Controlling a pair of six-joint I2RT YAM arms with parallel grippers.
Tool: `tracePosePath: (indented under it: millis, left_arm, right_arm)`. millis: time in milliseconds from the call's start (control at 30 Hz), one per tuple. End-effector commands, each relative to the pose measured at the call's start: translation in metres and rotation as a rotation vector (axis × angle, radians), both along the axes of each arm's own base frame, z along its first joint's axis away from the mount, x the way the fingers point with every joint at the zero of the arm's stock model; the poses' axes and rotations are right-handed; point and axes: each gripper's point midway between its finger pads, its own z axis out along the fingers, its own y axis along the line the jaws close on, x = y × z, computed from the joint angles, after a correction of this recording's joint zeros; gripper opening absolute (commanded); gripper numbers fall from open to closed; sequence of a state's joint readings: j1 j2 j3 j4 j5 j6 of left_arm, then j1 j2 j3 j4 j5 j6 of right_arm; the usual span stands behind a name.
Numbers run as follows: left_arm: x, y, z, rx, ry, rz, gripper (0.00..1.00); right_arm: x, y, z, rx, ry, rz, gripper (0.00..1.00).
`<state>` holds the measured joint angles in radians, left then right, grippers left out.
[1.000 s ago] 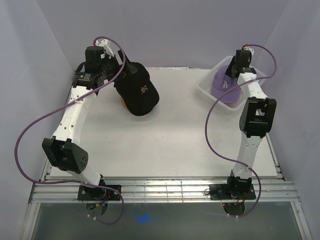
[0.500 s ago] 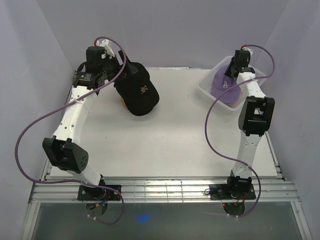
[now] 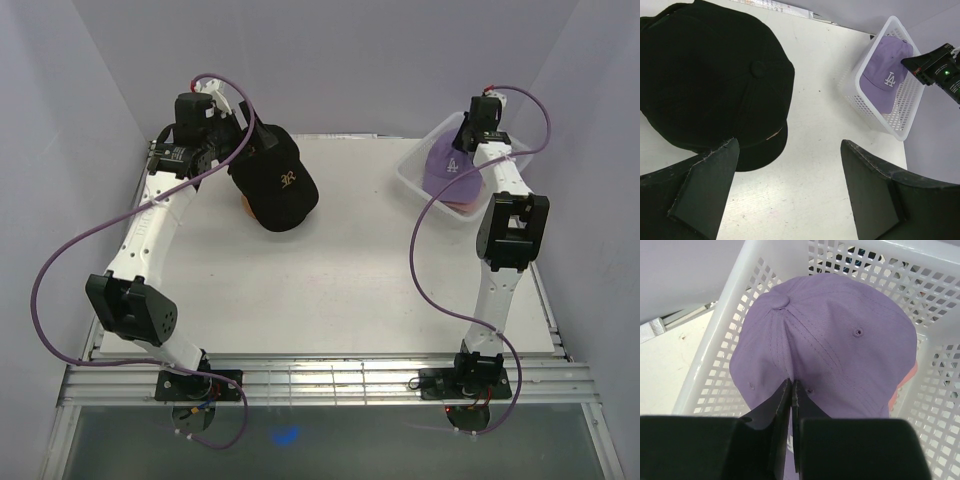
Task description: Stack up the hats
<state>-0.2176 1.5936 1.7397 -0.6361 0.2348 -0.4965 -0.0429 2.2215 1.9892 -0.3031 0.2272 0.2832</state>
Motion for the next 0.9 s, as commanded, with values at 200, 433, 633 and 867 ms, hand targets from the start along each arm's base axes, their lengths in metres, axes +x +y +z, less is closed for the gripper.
tracePosePath:
  millis: [200, 433, 633, 867]
  left_arm:
    - [-0.001, -0.001, 0.010, 0.006, -0.028, -0.005, 0.93]
    - [-0.003, -0.001, 0.011, 0.003, -0.030, -0.006, 0.93]
    - [-0.004, -0.003, 0.015, -0.008, -0.039, -0.011, 0.93]
    - [-0.009, -0.004, 0.023, -0.021, -0.055, -0.021, 0.93]
  right_arm:
    - [0.013, -0.006, 0.117, -0.034, -0.241, -0.029, 0.08]
    - [0.007, -0.007, 0.180, -0.042, -0.360, -0.034, 0.08]
    - [-0.013, 0.006, 0.235, -0.001, -0.461, 0.014, 0.08]
    - [-0.036, 0.031, 0.289, 0.056, -0.575, 0.136, 0.08]
